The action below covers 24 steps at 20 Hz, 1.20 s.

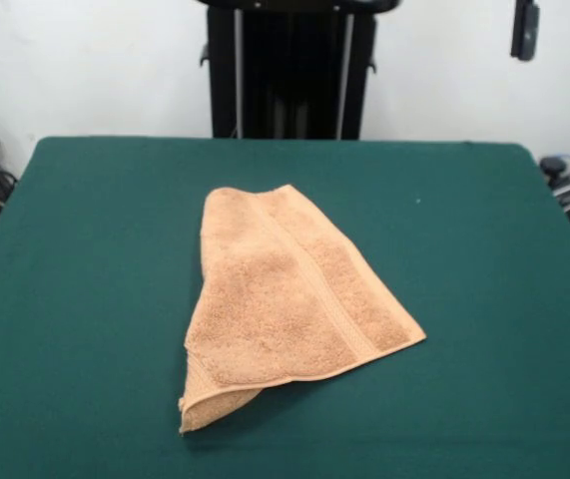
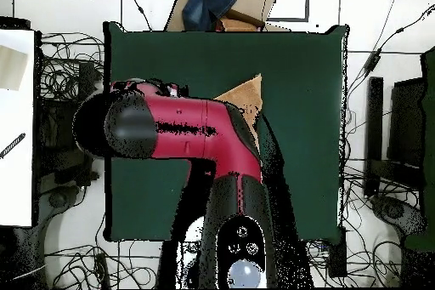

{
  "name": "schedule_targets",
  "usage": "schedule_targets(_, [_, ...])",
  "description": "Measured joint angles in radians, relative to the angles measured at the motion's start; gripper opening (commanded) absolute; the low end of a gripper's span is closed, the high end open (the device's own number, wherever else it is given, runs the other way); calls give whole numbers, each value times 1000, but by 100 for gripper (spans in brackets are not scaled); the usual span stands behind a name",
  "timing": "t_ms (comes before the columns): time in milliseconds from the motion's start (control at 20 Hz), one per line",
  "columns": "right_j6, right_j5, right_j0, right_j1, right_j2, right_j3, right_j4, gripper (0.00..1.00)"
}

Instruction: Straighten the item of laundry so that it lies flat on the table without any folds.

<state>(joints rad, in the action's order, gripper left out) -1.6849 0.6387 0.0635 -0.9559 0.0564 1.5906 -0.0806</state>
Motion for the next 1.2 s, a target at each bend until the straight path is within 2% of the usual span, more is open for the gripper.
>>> schedule_targets(300, [0,0,16,75,-3,-67,-21,100])
schedule_targets(600, [0,0,40,147,-3,-79,-47,100])
schedule_targets(1200, [0,-2,33,202,-7,-79,-48,100])
